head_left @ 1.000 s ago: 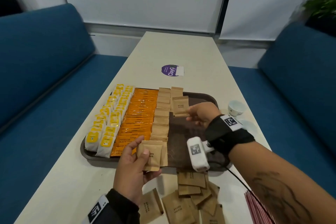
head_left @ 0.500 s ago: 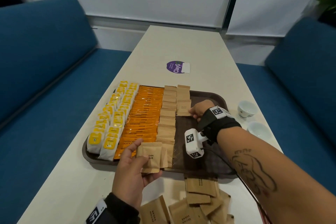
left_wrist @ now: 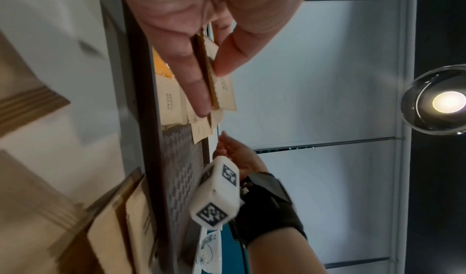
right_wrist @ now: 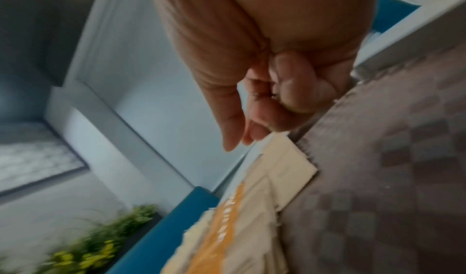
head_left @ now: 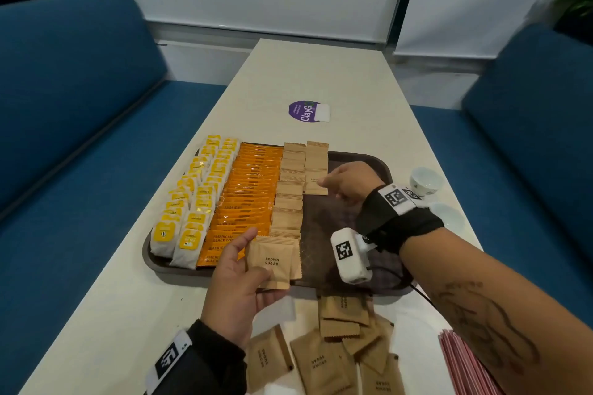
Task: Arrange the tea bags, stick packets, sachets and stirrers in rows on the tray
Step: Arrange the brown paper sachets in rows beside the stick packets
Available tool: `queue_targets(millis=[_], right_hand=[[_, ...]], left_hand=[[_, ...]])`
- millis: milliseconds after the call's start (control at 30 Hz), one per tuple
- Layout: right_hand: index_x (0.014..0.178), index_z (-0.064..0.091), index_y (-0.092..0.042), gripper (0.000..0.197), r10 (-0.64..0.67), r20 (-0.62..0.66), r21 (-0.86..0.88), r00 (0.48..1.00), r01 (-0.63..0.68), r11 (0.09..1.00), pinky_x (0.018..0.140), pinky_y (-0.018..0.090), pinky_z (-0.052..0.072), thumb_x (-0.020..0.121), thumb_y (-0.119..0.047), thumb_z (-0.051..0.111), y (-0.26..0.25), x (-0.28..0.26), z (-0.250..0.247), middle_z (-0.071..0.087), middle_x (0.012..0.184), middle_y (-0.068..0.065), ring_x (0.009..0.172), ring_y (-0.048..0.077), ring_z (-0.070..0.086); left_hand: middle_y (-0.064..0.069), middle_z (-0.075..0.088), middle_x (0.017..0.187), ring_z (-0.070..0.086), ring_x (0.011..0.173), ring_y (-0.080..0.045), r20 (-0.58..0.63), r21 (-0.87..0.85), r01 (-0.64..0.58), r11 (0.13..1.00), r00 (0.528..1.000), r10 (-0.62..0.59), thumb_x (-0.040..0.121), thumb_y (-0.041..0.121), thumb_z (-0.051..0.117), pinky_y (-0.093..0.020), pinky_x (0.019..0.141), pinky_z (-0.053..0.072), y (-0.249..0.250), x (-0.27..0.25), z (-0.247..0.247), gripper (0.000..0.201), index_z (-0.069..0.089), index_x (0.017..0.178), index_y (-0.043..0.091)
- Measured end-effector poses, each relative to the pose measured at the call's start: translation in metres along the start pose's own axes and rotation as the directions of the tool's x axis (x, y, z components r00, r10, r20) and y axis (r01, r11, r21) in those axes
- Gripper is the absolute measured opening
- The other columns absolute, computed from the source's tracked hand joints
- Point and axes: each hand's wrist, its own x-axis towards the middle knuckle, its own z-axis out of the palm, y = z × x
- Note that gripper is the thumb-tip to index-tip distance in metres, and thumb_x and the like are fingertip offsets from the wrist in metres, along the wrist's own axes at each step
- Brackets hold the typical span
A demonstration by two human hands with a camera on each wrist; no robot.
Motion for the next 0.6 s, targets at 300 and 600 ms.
queue_targets(millis=[300,600], right_hand=[[0.089,0.065,-0.012,0.030,-0.324,0.208,-0.083,0.923,0.347,0.934,0.059,0.019,0.046,0.067,-0.022,0.084,0.015,-0.117,0.020,0.059,0.072,-0.009,0.062,0.003,0.052],[0.094,0.062,-0.015,0.029,-0.289,0.081,0.163,0.954,0.274,0.948,0.074,0.036,0.059,0.072,-0.005,0.079,0.040,-0.138,0.035,0.068,0.093,0.009,0.085,0.022,0.067]], left_hand=[[-0.007,0.064,0.111,0.066,0.088,-0.025,0.046,0.099,-0.131,0.986,0.991,0.127,0.084,-0.016,0.052,-0.028,0.052,0.057,-0.011,-0.019,0.016,0.051,0.051,0.104,0.031],[-0.012,0.059,0.119,0.064,0.092,-0.026,-0.054,0.128,-0.159,0.979,0.984,0.167,0.086,-0.006,0.056,-0.029,0.053,0.056,-0.019,-0.023,0.025,0.043,0.048,0.108,0.031]])
